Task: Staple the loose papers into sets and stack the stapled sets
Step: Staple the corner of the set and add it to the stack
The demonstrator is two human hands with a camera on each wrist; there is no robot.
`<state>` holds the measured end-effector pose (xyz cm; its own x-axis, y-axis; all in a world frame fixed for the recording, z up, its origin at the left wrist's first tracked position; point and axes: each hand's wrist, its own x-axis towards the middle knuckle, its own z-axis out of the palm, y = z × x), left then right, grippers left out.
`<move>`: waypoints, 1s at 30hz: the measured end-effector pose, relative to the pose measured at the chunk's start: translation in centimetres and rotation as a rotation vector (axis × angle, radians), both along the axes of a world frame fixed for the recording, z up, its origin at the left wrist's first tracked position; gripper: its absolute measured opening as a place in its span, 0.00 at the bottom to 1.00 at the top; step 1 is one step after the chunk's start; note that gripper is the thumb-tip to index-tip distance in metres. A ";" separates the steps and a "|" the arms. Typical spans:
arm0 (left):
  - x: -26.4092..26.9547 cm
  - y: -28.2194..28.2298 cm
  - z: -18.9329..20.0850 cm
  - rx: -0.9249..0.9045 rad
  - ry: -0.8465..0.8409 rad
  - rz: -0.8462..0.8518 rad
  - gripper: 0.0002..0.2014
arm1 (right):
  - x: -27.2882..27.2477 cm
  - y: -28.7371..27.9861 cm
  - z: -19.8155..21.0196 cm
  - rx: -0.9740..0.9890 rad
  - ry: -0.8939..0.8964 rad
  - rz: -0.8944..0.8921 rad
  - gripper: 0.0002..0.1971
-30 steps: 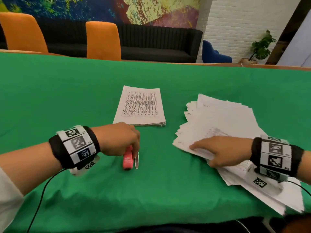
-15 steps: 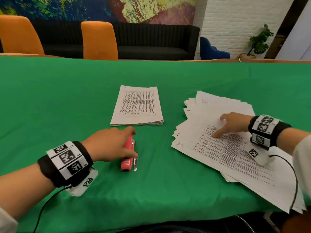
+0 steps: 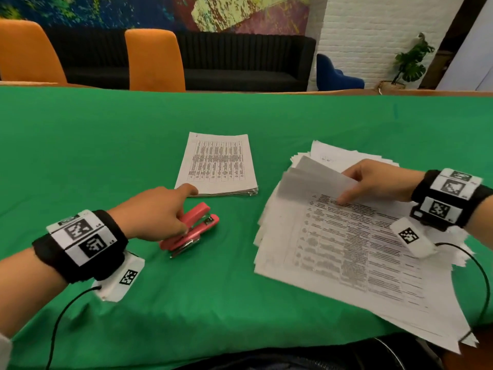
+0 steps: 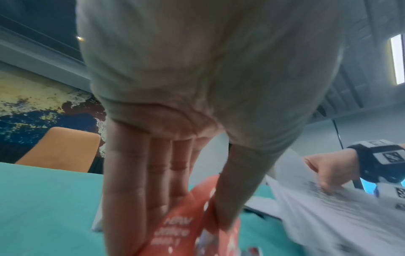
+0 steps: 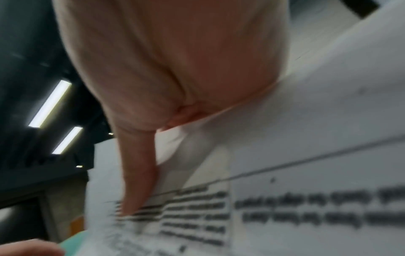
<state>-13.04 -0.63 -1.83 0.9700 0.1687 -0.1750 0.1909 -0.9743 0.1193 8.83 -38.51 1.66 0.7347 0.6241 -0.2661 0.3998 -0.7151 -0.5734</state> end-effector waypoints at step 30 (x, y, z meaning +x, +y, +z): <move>-0.6 -1.3 0.8 -0.212 -0.147 -0.062 0.10 | -8.2 14.8 -6.3 -0.047 -0.362 0.479 0.41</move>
<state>-13.66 -1.89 -1.06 0.9949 0.0828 -0.0569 0.0974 -0.9340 0.3436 0.61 -23.71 -4.67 0.4235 0.9017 -0.0870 0.8476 -0.4283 -0.3132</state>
